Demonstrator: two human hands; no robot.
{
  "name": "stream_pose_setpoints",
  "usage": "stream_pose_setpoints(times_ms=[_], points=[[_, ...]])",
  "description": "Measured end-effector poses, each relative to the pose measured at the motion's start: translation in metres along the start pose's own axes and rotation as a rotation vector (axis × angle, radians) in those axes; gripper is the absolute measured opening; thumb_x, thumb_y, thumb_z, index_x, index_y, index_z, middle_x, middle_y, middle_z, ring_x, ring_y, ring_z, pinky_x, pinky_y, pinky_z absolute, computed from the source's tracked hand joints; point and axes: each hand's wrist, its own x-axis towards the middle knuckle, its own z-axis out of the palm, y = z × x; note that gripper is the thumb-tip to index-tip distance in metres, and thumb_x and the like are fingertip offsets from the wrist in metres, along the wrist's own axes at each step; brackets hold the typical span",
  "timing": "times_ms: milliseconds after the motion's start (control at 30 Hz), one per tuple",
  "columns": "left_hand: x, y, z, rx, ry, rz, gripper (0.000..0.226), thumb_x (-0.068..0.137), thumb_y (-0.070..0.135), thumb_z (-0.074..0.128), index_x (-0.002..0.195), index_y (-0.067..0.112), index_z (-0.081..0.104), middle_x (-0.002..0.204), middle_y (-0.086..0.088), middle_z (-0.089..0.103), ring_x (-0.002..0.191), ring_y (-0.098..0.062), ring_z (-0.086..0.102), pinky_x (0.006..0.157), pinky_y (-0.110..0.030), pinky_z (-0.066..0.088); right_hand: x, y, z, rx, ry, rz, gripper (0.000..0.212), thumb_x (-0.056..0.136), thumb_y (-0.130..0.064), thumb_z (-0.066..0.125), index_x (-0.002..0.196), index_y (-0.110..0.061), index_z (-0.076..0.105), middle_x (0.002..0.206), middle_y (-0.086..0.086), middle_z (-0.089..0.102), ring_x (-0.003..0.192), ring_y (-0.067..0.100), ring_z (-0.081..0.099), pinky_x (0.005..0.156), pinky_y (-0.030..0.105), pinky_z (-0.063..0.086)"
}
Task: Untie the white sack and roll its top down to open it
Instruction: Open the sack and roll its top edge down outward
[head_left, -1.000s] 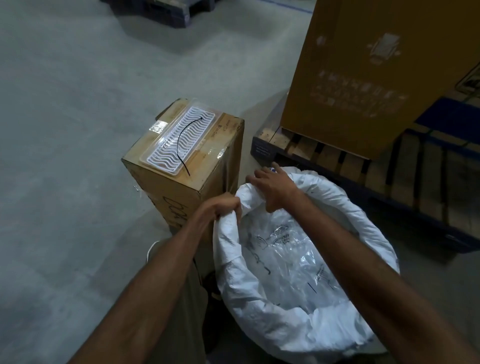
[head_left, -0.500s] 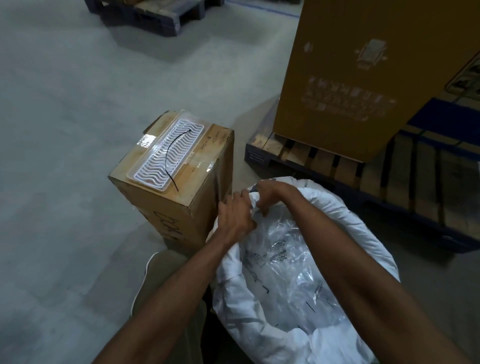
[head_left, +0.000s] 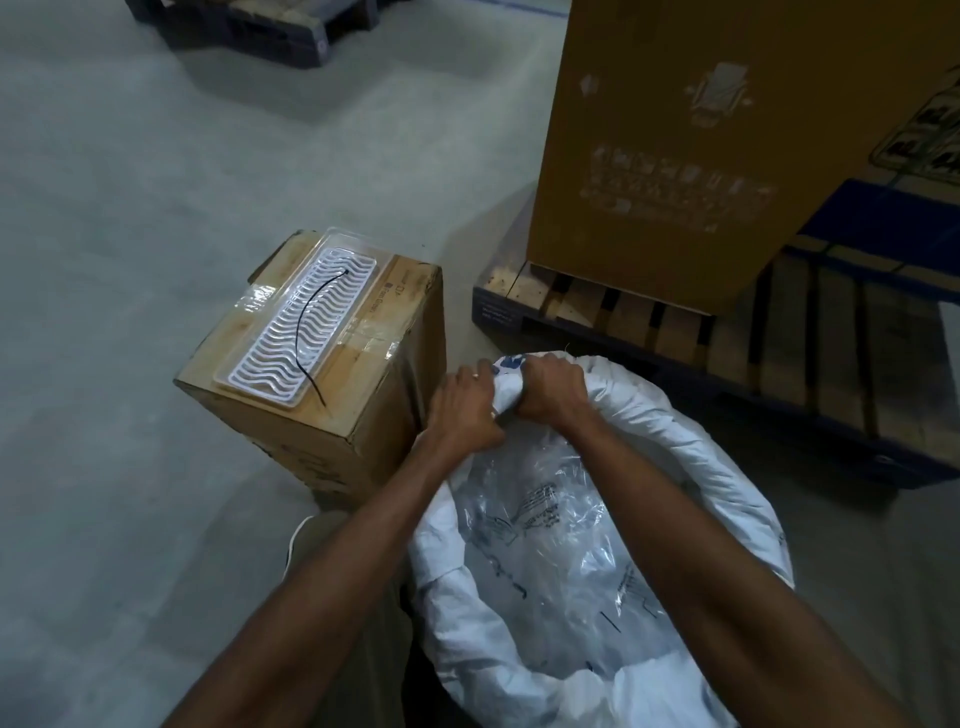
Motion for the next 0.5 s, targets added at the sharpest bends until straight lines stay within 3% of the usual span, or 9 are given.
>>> stream_pose_setpoints(times_ms=[100, 167, 267, 333, 433, 500], points=[[0.007, 0.021, 0.007, 0.121, 0.074, 0.050, 0.078, 0.077, 0.028, 0.079, 0.144, 0.015, 0.041, 0.131, -0.012, 0.056, 0.114, -0.029, 0.056, 0.091, -0.038, 0.048, 0.016, 0.007, -0.018, 0.011, -0.360, 0.010, 0.050, 0.072, -0.034, 0.078, 0.120, -0.021, 0.069, 0.111, 0.003, 0.071, 0.100, 0.025, 0.066, 0.087, 0.038, 0.055], [0.017, 0.025, 0.010, 0.055, 0.019, -0.011, 0.058, 0.083, 0.031, 0.073, 0.137, 0.017, 0.054, 0.129, -0.010, 0.064, 0.114, -0.028, 0.061, 0.095, -0.038, 0.051, 0.022, 0.018, -0.020, 0.042, -0.445, 0.047, 0.053, 0.064, -0.026, 0.080, 0.116, -0.020, 0.070, 0.110, 0.004, 0.073, 0.096, 0.024, 0.067, 0.082, 0.034, 0.055], [0.030, 0.023, 0.007, -0.208, -0.113, -0.116, 0.050, 0.094, 0.033, 0.066, 0.137, 0.011, 0.058, 0.135, -0.013, 0.063, 0.122, -0.031, 0.060, 0.101, -0.036, 0.045, 0.005, 0.034, -0.007, -0.043, -0.140, -0.047, 0.072, 0.066, -0.044, 0.083, 0.132, -0.023, 0.061, 0.131, 0.007, 0.064, 0.119, 0.028, 0.059, 0.100, 0.044, 0.046], [0.037, 0.018, 0.000, -0.378, -0.199, -0.166, 0.046, 0.101, 0.015, 0.060, 0.143, -0.002, 0.052, 0.142, -0.021, 0.056, 0.126, -0.034, 0.054, 0.103, -0.033, 0.039, -0.016, 0.044, 0.009, -0.225, 0.061, -0.025, 0.098, 0.066, -0.062, 0.080, 0.148, -0.024, 0.043, 0.147, 0.009, 0.049, 0.134, 0.032, 0.046, 0.114, 0.056, 0.029], [0.046, 0.009, -0.009, -0.361, -0.389, -0.140, 0.045, 0.097, 0.009, 0.063, 0.140, -0.001, 0.052, 0.132, -0.018, 0.058, 0.110, -0.023, 0.054, 0.095, -0.029, 0.042, -0.030, 0.063, 0.032, -0.112, 0.107, 0.182, 0.104, 0.066, -0.055, 0.084, 0.150, -0.018, 0.037, 0.145, 0.011, 0.050, 0.129, 0.034, 0.051, 0.108, 0.053, 0.038], [0.045, 0.017, -0.008, -0.237, -0.298, -0.021, 0.062, 0.089, 0.025, 0.075, 0.142, 0.005, 0.049, 0.129, -0.015, 0.058, 0.118, -0.026, 0.056, 0.098, -0.031, 0.043, -0.027, 0.070, 0.033, 0.054, 0.071, 0.249, 0.086, 0.069, -0.050, 0.081, 0.140, -0.015, 0.049, 0.132, 0.011, 0.061, 0.118, 0.033, 0.060, 0.097, 0.044, 0.047]])
